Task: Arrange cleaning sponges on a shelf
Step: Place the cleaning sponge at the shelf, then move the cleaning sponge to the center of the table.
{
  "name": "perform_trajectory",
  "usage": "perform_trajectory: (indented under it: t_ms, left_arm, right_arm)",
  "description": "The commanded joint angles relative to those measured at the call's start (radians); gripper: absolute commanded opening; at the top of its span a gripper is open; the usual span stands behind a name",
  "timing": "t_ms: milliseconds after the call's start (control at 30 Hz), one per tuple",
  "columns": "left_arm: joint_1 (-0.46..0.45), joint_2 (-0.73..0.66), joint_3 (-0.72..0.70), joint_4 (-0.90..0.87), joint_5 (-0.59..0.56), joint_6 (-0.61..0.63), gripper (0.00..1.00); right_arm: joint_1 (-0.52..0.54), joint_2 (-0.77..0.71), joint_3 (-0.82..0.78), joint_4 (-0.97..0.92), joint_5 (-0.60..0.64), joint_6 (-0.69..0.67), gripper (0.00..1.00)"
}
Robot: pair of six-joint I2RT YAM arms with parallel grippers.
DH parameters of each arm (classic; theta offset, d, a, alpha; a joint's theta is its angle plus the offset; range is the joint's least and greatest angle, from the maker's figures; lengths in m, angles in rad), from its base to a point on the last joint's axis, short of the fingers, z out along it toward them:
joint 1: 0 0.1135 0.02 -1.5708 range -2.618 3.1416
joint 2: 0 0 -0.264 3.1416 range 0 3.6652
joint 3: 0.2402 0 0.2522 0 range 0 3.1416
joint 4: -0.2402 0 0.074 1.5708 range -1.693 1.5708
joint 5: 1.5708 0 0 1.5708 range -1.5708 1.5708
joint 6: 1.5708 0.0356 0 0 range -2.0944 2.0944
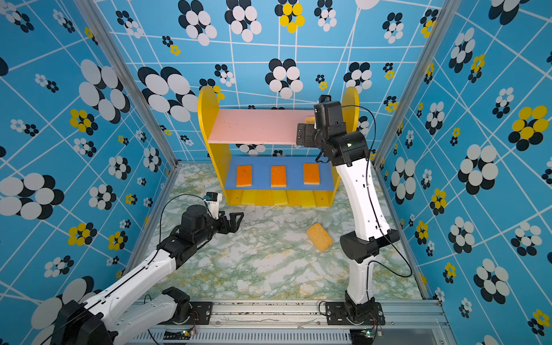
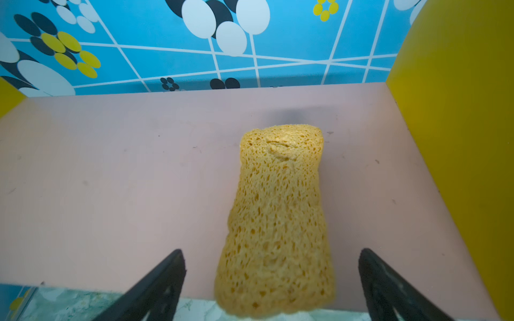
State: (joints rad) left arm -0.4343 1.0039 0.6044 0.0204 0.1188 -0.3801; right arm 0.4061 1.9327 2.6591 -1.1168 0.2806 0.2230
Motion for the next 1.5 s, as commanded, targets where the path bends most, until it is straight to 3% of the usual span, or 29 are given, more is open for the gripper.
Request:
perform_trajectory:
  t_ms: [0,233,367,667,1100,1267,1467]
  left_arm:
    - [-0.009,-0.002,0.016,-0.001,-0.007,0.016,0.99]
    - [-0.009,0.006,0.030,-0.004,-0.008,0.027,0.99]
    - [-0.009,0.019,0.045,-0.015,-0.006,0.033,0.99]
    - [-0.016,0.054,0.076,-0.023,0.001,0.028,0.99]
    - [-0.073,0.075,0.077,-0.028,-0.012,0.012,0.99]
    - [-0.089,0.091,0.077,-0.030,0.001,0.009,0.99]
    - [-0.096,0.109,0.078,-0.020,0.005,0.001,0.99]
  right_arm:
    - [0.002,-0.120,-0.031,-0.058,-0.064,-0.043,0.99]
    - [0.002,-0.436,-0.519,0.088,-0.196,-0.042,0.99]
    - [0.002,-0.596,-0.766,0.142,-0.201,-0.019,0.99]
    - [-0.001,-0.780,-1.161,0.099,-0.143,0.111,0.99]
    - [-0.001,-0.811,-1.471,-0.060,0.072,0.444,0.99]
    - [-0.002,-0.729,-1.487,-0.208,0.228,0.506,0.99]
    - [0.001,-0.627,-1.476,-0.268,0.229,0.506,0.99]
